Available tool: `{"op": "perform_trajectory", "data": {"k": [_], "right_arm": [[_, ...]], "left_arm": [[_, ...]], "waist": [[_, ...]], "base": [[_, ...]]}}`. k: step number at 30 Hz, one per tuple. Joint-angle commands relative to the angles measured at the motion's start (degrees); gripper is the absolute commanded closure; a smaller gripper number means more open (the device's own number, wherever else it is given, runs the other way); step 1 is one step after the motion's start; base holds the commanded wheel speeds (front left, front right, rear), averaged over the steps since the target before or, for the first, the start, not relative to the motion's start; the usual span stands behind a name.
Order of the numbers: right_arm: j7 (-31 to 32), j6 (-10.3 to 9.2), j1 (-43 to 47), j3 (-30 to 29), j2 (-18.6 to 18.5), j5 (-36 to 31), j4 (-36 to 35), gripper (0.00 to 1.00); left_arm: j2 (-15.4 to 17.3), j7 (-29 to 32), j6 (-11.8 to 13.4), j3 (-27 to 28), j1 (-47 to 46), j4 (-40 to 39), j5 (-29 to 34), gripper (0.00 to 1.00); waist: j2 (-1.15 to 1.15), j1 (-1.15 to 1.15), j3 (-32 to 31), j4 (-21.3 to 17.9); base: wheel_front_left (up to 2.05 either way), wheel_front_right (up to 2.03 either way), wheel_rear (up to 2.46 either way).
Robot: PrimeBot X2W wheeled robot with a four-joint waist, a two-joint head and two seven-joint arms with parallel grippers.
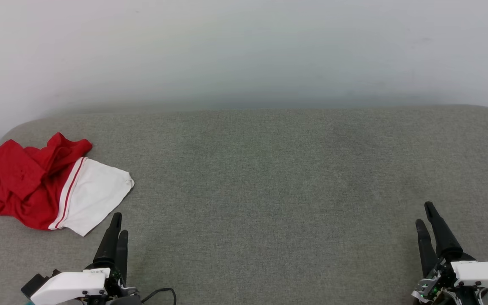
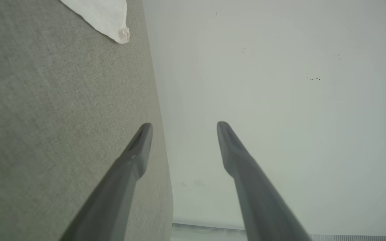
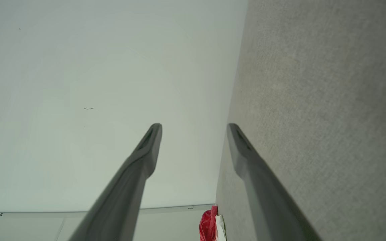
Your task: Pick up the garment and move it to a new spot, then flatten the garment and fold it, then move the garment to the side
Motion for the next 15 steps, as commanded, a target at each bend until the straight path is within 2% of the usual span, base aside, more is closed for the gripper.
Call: {"op": "perform_trajectory", "data": {"k": [1,6,15], "right_arm": [[-0.8,0.00,-0.3,-0.1,0.0,-1.4,-1.2,0.00],[-2.1,0.00,-0.1,0.2,0.0,-4.1,-1.4,0.00],[-4.3,0.00,0.0,-0.4,0.0,-15.5,-2.5,0.00]], "left_arm": [[0.1,-0.7,0.0,0.0,-0.4,-1.4,1.0,0.00],[0.1,-2.1,0.0,0.1,0.3,-2.2,5.0,0.00],[0.1,-4.2,-0.1,3.2,1.1,-4.7,12.5,0.00]], "waist": [[0.00,0.00,0.0,0.0],[0.00,0.00,0.1,-0.1],[0.00,0.00,0.2,-0.2]], "base": [[0.00,0.00,0.00],[0.00,0.00,0.00],[0.00,0.00,0.00]]}}
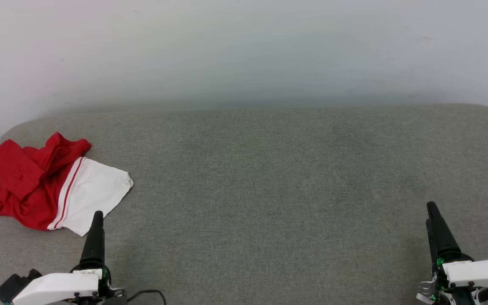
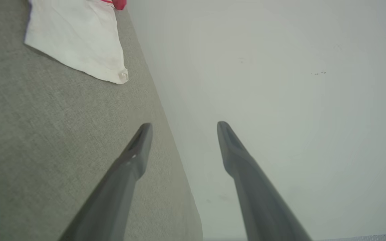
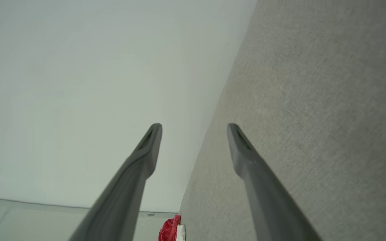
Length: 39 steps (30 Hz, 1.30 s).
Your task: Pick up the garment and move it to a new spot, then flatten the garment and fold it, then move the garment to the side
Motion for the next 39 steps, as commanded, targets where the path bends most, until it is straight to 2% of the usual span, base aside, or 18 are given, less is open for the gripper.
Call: {"op": "perform_trajectory", "data": {"k": [1,8,15,22,39], "right_arm": [[-0.8,0.00,-0.6,-0.4,0.0,-4.1,-1.6,0.00],[-2.1,0.00,-0.8,-0.4,0.0,-13.2,-4.5,0.00],[-3.5,0.00,-0.4,0.8,0.0,-23.5,-7.8,0.00],[-4.9,0.00,0.2,2.0,0.0,-33.3,-10.9,0.00],[-7.9,0.00,1.2,5.0,0.0,-51.1,-14.7,0.00]], "left_arm": [[0.1,-0.7,-0.1,1.1,-0.1,-1.7,2.4,0.00],[0.1,-2.0,-0.1,3.8,0.0,-3.3,7.6,0.00],[0.1,-3.5,0.4,4.5,0.6,-7.2,16.1,0.00],[0.1,-4.9,1.4,2.9,1.6,-12.2,24.8,0.00],[0.2,-7.8,6.4,-4.0,3.2,-19.3,46.3,0.00]], "waist": [[0.00,0.00,0.0,0.0],[0.00,0.00,0.0,0.0],[0.00,0.00,0.0,-0.1],[0.00,0.00,0.1,-0.1],[0.00,0.00,0.7,-0.5]], "base": [[0.00,0.00,0.00],[0.00,0.00,0.00],[0.00,0.00,0.00],[0.00,0.00,0.00],[0.00,0.00,0.00]]}}
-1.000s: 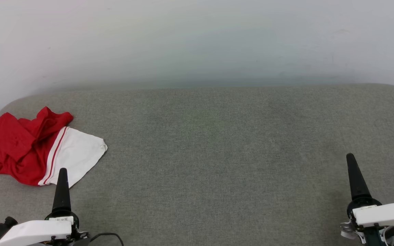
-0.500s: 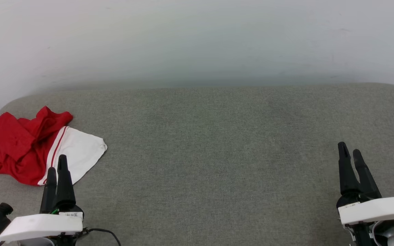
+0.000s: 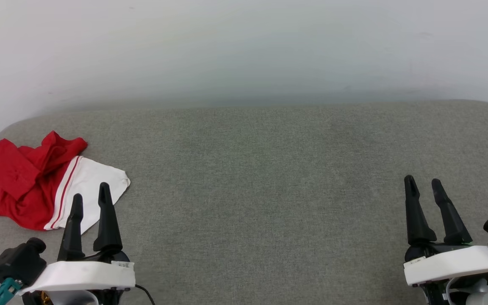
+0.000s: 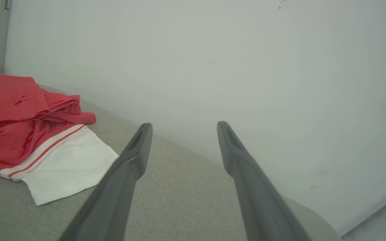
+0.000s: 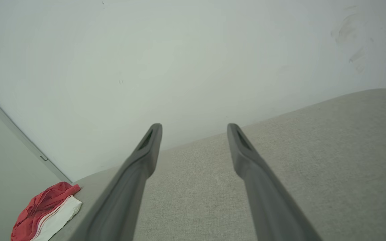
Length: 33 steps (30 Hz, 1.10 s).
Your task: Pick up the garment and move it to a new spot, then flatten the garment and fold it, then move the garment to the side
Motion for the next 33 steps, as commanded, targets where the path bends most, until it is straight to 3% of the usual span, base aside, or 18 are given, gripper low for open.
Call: {"op": "perform_trajectory", "data": {"k": [1,7,14,33], "right_arm": [[-0.6,0.00,0.1,0.3,0.0,-2.3,-0.8,0.00],[-1.5,0.00,0.3,0.9,0.0,-7.1,-1.2,0.00],[-2.6,0.00,0.7,1.4,0.0,-13.3,-1.1,0.00],[-5.0,0.00,1.3,0.1,0.0,-26.5,-0.6,0.00]], "left_arm": [[0.1,-0.6,0.4,-0.6,-0.2,-1.6,2.2,0.00],[0.2,-1.5,0.6,-2.5,0.5,-2.3,6.7,0.00],[0.6,-2.5,-1.6,-4.3,1.4,-2.0,11.8,0.00],[2.7,-5.0,-0.1,-9.3,3.0,0.7,23.2,0.00]], "waist": [[0.00,0.00,0.1,-0.1],[0.00,0.00,0.2,-0.3],[0.00,0.00,0.3,-0.4],[0.00,0.00,1.0,-0.6]], "base": [[0.00,0.00,0.00],[0.00,0.00,0.00],[0.00,0.00,0.00],[0.00,0.00,0.00]]}}
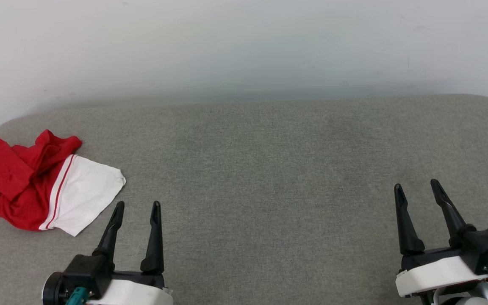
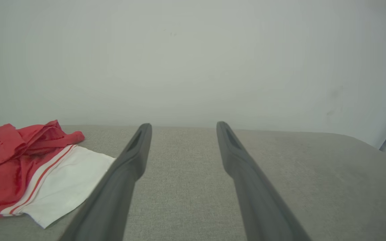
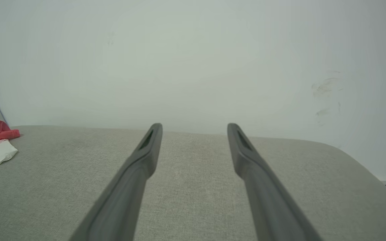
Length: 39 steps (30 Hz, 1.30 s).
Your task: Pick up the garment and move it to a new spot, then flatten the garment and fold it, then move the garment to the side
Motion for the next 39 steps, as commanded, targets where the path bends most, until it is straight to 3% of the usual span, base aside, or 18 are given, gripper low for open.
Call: {"op": "perform_trajectory", "data": {"k": [1,9,14,32,39], "right_arm": [[-0.8,0.00,0.0,0.5,0.0,-3.4,-1.0,0.00],[-1.9,-0.01,1.1,0.9,0.0,-0.2,-1.7,0.00],[-2.5,-0.01,1.6,1.1,0.0,1.1,-0.7,0.00],[-3.4,-0.01,2.0,1.7,0.0,0.9,1.5,0.00],[-3.4,-0.01,2.5,2.4,0.0,1.3,1.0,0.00]], "left_arm": [[0.9,-0.8,0.6,-1.3,0.5,-0.8,2.5,0.00],[-1.3,-2.0,-3.9,1.9,1.7,-0.8,0.0,0.00],[-1.9,-2.5,-5.4,2.5,1.9,0.5,0.6,0.00],[-2.1,-3.4,-6.0,1.0,2.4,3.9,2.4,0.00],[-2.1,-3.4,-6.0,1.3,2.0,3.8,3.1,0.00]], "waist": [[0.00,0.00,0.1,-0.2],[0.00,0.00,0.1,-0.4],[0.00,0.00,0.1,-0.5],[0.00,0.00,0.1,-1.0],[0.00,0.00,0.1,0.9]], "base": [[0.00,0.00,0.00],[0.00,0.00,0.00],[0.00,0.00,0.00],[0.00,0.00,0.00],[0.00,0.00,0.00]]}}
